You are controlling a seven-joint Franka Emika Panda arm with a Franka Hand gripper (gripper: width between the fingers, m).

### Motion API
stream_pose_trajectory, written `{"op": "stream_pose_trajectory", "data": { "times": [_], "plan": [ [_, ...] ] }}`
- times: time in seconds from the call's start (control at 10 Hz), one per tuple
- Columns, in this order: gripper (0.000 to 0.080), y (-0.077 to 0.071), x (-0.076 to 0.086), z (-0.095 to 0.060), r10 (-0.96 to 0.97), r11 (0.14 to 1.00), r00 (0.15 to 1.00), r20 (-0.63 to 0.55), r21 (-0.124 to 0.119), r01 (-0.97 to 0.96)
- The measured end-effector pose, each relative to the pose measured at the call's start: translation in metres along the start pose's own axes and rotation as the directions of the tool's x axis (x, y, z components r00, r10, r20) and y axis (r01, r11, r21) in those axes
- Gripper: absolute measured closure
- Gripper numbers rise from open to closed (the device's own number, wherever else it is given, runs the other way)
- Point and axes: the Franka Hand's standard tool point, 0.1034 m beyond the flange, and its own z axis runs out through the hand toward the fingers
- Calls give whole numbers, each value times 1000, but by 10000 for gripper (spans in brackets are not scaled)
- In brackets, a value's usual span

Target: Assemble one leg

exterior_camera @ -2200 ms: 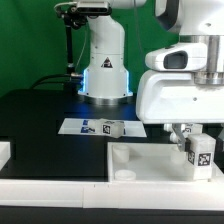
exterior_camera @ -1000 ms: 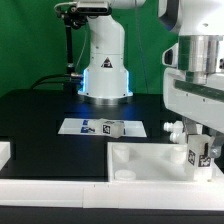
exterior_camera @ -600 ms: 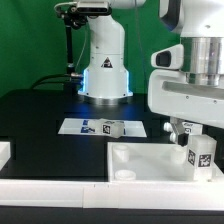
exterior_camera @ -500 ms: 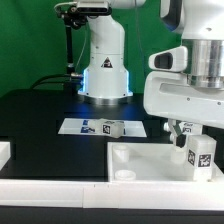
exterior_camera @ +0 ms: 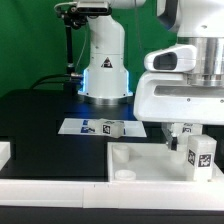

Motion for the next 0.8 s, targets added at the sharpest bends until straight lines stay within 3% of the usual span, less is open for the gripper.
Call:
{"op": "stream_pose_trajectory", "data": {
  "times": [0.2,0.3,0.4,0.5,0.8],
  "plan": [
    [150,0,0,0,43,999,999,0,-1,-43],
    [297,0,0,0,44,999,999,0,-1,-44],
    [297,0,0,0,107,994,994,0,0,-107],
    [474,0,0,0,157,988,988,1,0,-157],
    [513,-1,-1,1,359,933,933,2,1,-359]
  ]
}}
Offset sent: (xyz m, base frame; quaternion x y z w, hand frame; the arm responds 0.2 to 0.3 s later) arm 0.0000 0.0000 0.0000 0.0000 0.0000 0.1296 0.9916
